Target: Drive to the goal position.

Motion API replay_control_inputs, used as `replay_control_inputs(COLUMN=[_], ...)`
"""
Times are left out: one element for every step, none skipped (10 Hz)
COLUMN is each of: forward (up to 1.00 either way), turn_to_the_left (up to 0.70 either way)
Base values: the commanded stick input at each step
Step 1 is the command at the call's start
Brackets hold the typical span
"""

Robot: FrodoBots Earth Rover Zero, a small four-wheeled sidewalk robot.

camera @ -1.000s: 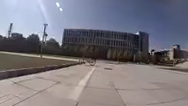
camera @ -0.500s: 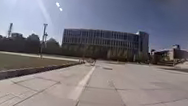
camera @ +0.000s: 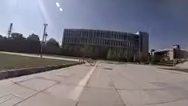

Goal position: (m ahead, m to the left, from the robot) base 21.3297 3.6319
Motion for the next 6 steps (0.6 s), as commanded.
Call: replay_control_inputs(forward=[0.06, 0.06, 0.06, 0.06, 0.06, 0.06], turn_to_the_left=[0.00, 0.00, 0.00, 0.00, 0.00, 0.00])
